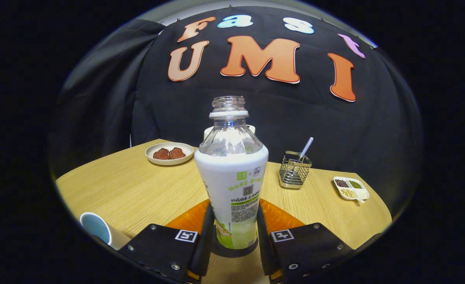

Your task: Take the bottle from table, then pour the juice into the cup, finally place the bottle on the coaster

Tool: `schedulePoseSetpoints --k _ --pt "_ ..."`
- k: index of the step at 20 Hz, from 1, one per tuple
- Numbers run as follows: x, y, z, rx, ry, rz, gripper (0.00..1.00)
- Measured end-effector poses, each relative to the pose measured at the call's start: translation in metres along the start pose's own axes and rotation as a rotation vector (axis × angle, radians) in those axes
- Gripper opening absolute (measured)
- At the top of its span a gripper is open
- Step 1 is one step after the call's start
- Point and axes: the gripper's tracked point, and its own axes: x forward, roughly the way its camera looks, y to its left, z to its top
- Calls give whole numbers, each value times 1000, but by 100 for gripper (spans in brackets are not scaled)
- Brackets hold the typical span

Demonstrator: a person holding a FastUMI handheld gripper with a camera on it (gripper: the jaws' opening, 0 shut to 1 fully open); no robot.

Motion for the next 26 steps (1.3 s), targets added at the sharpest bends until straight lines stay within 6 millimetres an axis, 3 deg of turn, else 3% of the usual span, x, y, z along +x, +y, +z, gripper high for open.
schedulePoseSetpoints --k 11,17,20,26 --pt "7 -3 -15 91 31 0 53" --pt "2 0 -16 143 53 43 67" --pt "-6 -11 0 146 10 26 79" --pt "-45 -18 33 165 -60 61 95"
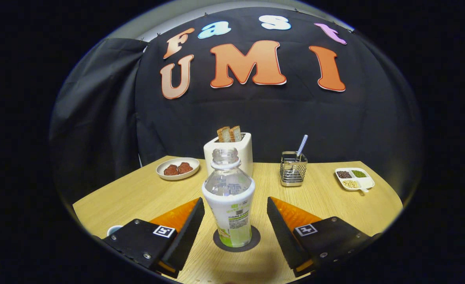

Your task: Take the bottle from table, then pour the juice into the cup, finally place the bottle on the coaster

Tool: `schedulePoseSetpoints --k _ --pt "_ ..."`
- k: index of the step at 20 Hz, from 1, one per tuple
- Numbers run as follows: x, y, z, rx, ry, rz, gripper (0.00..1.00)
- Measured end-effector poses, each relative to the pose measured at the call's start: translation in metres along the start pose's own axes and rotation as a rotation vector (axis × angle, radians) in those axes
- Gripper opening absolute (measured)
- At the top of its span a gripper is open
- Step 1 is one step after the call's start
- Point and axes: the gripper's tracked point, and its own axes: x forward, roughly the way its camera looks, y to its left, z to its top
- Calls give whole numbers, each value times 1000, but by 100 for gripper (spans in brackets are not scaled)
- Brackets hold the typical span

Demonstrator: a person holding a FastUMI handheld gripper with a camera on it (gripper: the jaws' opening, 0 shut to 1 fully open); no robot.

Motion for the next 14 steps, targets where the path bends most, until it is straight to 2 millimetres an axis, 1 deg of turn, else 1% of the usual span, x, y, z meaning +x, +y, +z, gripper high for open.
schedulePoseSetpoints --k 3,6,11,13,14 --pt "-29 -2 30 -9 -53 12 97" --pt "-67 -3 72 -38 -131 9 97" --pt "-144 -9 152 -63 -288 -32 97" --pt "-175 -13 181 -80 -339 -64 97" --pt "-190 -11 192 -86 -355 -69 97"
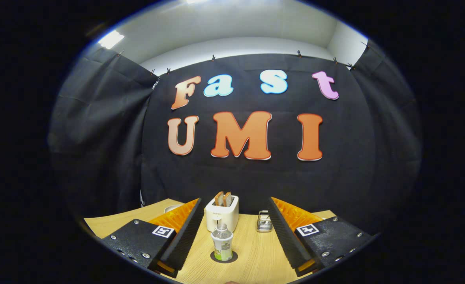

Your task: Take the bottle from table, then pour the juice into the cup, finally place the bottle on the coaster

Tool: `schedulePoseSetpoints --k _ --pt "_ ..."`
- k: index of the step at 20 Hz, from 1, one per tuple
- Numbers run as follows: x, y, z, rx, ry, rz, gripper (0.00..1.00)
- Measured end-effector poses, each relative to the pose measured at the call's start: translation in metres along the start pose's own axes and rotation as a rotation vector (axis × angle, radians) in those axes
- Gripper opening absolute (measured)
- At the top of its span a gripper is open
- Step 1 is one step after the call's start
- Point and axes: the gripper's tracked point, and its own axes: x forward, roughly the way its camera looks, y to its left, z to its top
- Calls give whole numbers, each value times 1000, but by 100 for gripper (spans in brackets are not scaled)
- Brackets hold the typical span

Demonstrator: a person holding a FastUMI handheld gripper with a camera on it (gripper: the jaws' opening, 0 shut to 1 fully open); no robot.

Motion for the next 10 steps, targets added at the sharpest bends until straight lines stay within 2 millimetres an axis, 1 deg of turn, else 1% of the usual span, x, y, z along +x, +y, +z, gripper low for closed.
schedulePoseSetpoints --k 2,4,7,8,10 --pt "-20 -1 32 0 -38 -3 97" --pt "-39 -2 57 -3 -67 -7 97" --pt "-58 -4 80 -27 -86 -15 96" --pt "-68 -2 87 -33 -95 -6 97" --pt "-81 3 98 -47 -108 5 97"
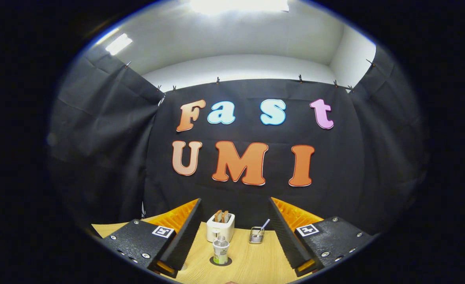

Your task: Take the bottle from table, then pour the juice into the cup, finally place the bottle on the coaster

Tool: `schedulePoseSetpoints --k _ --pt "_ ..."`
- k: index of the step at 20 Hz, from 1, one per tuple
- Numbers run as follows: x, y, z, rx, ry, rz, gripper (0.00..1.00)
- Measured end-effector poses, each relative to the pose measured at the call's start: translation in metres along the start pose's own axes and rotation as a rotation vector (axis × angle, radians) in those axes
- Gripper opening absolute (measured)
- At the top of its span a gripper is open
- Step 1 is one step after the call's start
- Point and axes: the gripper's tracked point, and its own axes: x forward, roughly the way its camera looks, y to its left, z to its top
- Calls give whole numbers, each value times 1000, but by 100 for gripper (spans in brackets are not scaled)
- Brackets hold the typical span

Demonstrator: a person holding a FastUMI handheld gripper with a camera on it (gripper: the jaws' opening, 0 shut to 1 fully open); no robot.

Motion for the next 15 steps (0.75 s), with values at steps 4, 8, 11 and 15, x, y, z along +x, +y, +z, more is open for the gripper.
schedulePoseSetpoints --k 4,8,11,15 --pt "-12 7 8 -28 -41 13 97" --pt "-19 1 1 -30 -25 20 97" --pt "-25 -17 4 -17 -33 -21 98" --pt "-29 -36 9 7 -36 -56 98"
